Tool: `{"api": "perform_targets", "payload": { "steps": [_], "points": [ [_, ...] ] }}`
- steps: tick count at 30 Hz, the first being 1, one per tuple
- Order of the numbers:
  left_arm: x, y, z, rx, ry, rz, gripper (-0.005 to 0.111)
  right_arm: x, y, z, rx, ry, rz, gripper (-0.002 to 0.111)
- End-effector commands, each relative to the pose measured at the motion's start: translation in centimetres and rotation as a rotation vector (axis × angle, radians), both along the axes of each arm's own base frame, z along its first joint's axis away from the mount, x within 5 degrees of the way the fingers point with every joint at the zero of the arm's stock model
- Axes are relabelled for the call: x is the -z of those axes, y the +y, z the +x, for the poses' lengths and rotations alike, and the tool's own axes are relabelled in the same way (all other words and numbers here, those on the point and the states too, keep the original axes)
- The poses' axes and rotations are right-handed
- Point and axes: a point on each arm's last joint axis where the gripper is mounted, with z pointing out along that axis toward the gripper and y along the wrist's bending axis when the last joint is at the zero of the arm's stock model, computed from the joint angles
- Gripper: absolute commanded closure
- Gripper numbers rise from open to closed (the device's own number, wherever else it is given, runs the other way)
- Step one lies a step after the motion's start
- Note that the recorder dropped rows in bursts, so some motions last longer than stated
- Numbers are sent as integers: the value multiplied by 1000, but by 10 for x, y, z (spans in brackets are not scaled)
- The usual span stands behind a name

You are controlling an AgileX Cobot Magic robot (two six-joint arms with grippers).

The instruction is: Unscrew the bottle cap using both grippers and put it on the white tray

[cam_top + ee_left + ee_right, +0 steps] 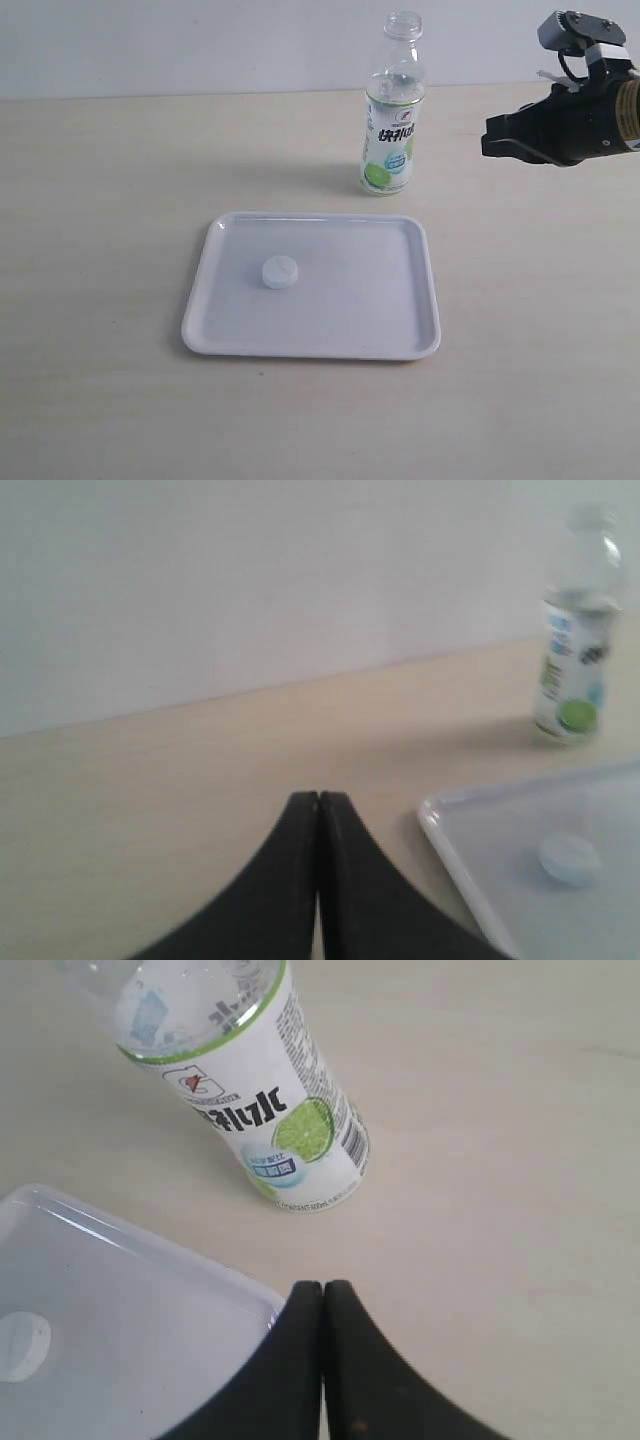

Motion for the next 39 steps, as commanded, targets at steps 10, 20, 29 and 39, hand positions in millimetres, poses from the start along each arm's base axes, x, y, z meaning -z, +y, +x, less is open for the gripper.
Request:
{"api": "perform_targets", "payload": {
  "steps": [10,20,29,39],
  "points": [
    [-1,22,-17,-300,-46,-191,105,-3,0,-1,2,-7,4,108],
    [13,24,-21,-303,65,-9,105,-3,0,-1,3,-9,3,108],
    [17,24,-22,-317,124,-84,105,-3,0,-1,3,-9,3,108],
    [21,25,-23,-326,168,-49,105,-3,0,-1,3,-9,3,108]
  ]
}}
